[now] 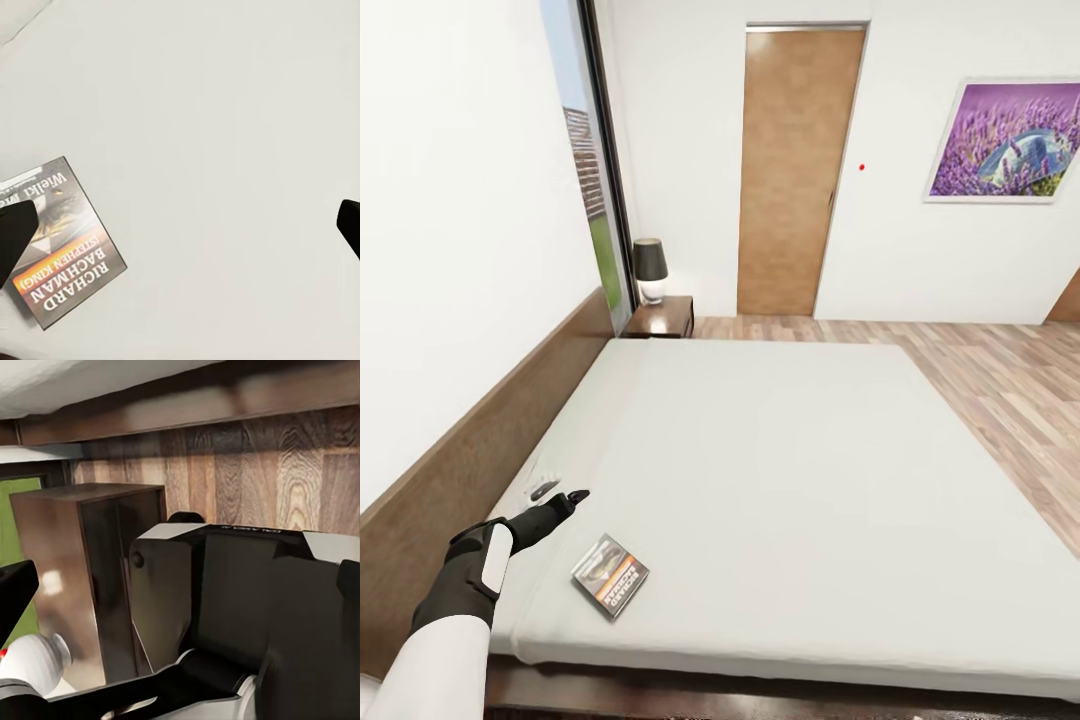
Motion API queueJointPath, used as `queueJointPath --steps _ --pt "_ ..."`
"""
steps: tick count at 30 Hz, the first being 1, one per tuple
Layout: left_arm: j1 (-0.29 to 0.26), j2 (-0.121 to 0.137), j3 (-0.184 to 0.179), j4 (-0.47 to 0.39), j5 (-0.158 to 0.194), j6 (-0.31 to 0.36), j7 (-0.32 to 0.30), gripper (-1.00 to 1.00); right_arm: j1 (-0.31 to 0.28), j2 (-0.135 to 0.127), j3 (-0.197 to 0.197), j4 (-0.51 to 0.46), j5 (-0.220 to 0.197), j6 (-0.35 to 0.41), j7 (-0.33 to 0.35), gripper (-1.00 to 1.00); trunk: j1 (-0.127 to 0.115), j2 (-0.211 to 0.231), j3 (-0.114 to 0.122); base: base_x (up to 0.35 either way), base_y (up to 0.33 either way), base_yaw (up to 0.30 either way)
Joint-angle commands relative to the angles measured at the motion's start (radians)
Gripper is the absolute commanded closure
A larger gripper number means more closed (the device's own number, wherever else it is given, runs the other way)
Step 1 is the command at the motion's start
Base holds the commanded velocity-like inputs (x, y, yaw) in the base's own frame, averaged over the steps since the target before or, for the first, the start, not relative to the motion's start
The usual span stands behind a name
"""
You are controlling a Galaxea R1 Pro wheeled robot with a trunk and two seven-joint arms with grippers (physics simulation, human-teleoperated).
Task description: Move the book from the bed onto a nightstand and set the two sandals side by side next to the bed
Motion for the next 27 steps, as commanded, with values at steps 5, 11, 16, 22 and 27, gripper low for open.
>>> queueJointPath --steps 5,11,16,22,27 --pt "-0.001 -0.001 0.003 -0.001 0.01 0.009 0.001 -1.0 -0.001 -0.001 -0.007 0.003 -0.005 0.01 0.003 -1.0 0.001 -0.002 -0.01 0.0 0.0 0.0" --pt "-0.001 0.0 0.003 -0.001 0.01 0.009 0.001 -1.0 -0.001 -0.001 -0.007 0.003 -0.005 0.01 0.003 -1.0 0.001 -0.002 -0.019 0.0 0.0 0.0" --pt "-0.001 -0.001 0.003 -0.001 0.01 0.009 0.001 -1.0 -0.002 -0.001 -0.007 0.003 -0.005 0.01 0.003 -1.0 0.001 -0.002 -0.027 0.0 0.0 0.0" --pt "-0.001 -0.001 0.003 -0.001 0.01 0.009 0.001 -1.0 -0.001 0.0 -0.006 0.003 -0.005 0.01 0.003 -1.0 0.001 -0.002 -0.037 0.0 0.0 0.0" --pt "-0.001 -0.002 0.003 0.0 0.01 0.009 0.001 -1.0 -0.002 -0.001 -0.007 0.003 -0.005 0.01 0.003 -1.0 0.001 -0.002 -0.045 0.0 0.0 0.0"
